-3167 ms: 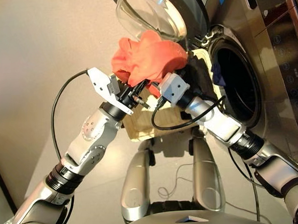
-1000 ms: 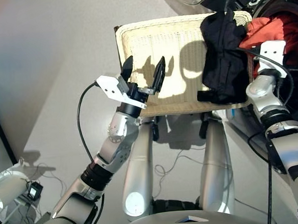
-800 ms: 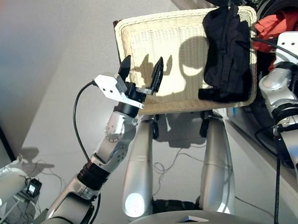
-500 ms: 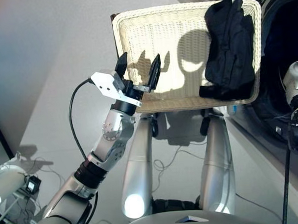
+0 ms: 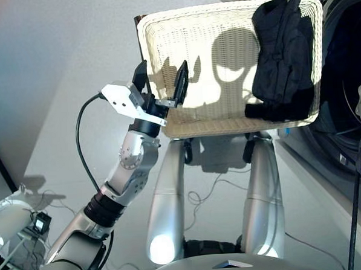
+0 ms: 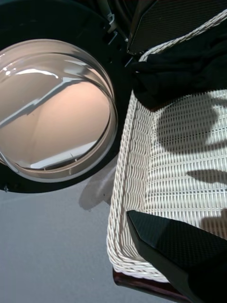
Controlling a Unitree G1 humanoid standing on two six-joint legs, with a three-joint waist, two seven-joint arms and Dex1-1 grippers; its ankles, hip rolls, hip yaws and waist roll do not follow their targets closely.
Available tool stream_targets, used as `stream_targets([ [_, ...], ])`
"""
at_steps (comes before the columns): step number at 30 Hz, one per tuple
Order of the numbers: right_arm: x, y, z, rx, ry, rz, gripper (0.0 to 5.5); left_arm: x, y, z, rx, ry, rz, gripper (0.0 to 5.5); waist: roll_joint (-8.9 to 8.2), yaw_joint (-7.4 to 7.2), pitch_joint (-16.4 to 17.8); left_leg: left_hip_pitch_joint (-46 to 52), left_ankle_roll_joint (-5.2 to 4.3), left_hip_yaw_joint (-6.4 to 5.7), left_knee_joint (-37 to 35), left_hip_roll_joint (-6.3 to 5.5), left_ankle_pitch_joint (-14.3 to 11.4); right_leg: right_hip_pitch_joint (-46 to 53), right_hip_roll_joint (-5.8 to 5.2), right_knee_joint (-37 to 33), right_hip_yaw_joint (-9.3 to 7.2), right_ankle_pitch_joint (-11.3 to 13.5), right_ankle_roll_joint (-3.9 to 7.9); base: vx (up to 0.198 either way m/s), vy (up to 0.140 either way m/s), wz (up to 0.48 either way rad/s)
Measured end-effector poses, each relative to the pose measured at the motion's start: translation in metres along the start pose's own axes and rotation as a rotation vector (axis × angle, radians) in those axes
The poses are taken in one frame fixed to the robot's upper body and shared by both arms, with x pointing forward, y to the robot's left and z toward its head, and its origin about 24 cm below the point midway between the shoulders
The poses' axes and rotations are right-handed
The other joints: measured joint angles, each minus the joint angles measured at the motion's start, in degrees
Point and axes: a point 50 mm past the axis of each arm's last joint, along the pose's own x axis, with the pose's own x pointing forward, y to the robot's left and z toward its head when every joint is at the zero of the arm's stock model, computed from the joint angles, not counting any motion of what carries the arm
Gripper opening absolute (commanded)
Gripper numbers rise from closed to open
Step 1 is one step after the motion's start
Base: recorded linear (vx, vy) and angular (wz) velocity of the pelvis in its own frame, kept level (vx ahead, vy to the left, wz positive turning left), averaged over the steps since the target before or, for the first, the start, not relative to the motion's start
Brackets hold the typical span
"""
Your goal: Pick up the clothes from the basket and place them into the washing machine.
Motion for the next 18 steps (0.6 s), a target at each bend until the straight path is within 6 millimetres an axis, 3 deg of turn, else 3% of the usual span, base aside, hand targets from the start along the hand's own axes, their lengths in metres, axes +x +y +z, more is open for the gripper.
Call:
stream_targets([
  [5,-0.018,0.021,0.01,0.069,-0.068,0.12,5.5,0.0,0.0,0.0,-0.004,-0.002,0.01,5.5,-0.04,-1.04,0.02,0.66,0.01,0.02,0.65,0.09,-0.1,0.68,0.09,0.17,0.38,-0.01,0.01,0.0,0.0,0.0],
  [8,-0.037,0.033,0.002,0.045,-0.114,0.216,5.5,0.001,-0.002,-0.001,-0.015,-0.005,0.01,5.5,-0.08,-1.4,0.01,2.44,0.06,0.15,0.49,0.32,-0.32,2.33,0.22,-0.07,0.5,-0.25,0.34,0.0,0.0,0.0],
  [11,-0.064,0.043,-0.014,0.014,-0.16,0.367,5.5,0.001,-0.001,0.0,-0.029,-0.021,0.028,5.5,-0.58,-1.79,-0.03,3.28,-0.29,0.54,-0.14,0.53,-0.53,2.77,0.36,-0.41,0.69,-0.19,0.27,0.0,0.0,0.0],
  [13,-0.087,0.049,-0.019,0.01,-0.225,0.501,5.5,-0.001,0.003,0.001,-0.027,-0.023,0.051,5.5,-1.18,-2.85,0.02,3.4,-0.32,0.91,-0.56,0.87,-0.54,2.74,0.75,-0.98,0.89,-0.04,0.17,0.0,0.0,0.0],
  [18,-0.136,0.048,-0.038,-0.013,-0.302,0.825,5.5,-0.003,0.009,0.002,-0.024,-0.03,0.083,5.5,-1.94,-4.22,0.04,3.85,-0.41,1.28,-1.35,1.59,-0.59,2.88,1.54,-1.66,0.97,0.48,-0.48,0.0,0.0,0.0],
])
